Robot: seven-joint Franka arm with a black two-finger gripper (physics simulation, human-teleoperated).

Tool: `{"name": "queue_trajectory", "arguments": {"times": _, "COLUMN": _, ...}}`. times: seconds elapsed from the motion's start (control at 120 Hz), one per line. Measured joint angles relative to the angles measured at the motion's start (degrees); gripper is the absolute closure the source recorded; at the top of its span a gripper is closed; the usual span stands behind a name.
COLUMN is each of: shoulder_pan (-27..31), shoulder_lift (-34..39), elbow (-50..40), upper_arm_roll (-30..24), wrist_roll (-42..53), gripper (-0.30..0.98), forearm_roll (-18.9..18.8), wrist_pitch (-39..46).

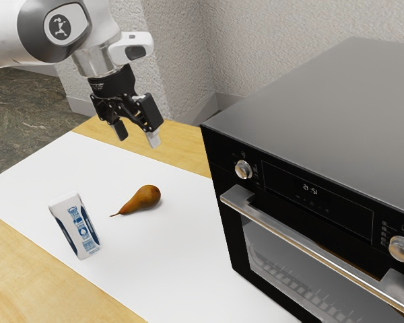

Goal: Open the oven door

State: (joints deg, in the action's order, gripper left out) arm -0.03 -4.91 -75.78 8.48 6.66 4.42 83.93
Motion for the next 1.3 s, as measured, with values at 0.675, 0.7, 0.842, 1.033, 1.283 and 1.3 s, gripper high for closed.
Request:
{"name": "queue_trajectory", "arguments": {"times": 0.675, "shoulder_pan": -5.52, "shoulder_lift": 28.71, "elbow": -19.48, "upper_arm_roll": -20.98, "wrist_roll": 43.48, "gripper": 0.0, "forearm_roll": 4.59, "wrist_pitch": 4.06}}
{"name": "queue_trajectory", "arguments": {"times": 0.7, "shoulder_pan": -5.55, "shoulder_lift": 28.67, "elbow": -20.26, "upper_arm_roll": -22.13, "wrist_roll": 46.23, "gripper": 0.0, "forearm_roll": 4.86, "wrist_pitch": 4.95}}
{"name": "queue_trajectory", "arguments": {"times": 0.842, "shoulder_pan": -5.6, "shoulder_lift": 28.41, "elbow": -23.95, "upper_arm_roll": -25.77, "wrist_roll": 59.82, "gripper": 0.0, "forearm_roll": 5.87, "wrist_pitch": 9.87}}
{"name": "queue_trajectory", "arguments": {"times": 1.033, "shoulder_pan": -5.6, "shoulder_lift": 27.12, "elbow": -28.22, "upper_arm_roll": -27.24, "wrist_roll": 73.23, "gripper": 0.0, "forearm_roll": 6.45, "wrist_pitch": 17.27}}
{"name": "queue_trajectory", "arguments": {"times": 1.283, "shoulder_pan": -5.61, "shoulder_lift": 25.98, "elbow": -31.9, "upper_arm_roll": -28.47, "wrist_roll": 83.46, "gripper": 0.0, "forearm_roll": 6.84, "wrist_pitch": 26.09}}
{"name": "queue_trajectory", "arguments": {"times": 1.3, "shoulder_pan": -5.61, "shoulder_lift": 25.88, "elbow": -32.1, "upper_arm_roll": -28.51, "wrist_roll": 83.92, "gripper": 0.0, "forearm_roll": 6.85, "wrist_pitch": 26.67}}
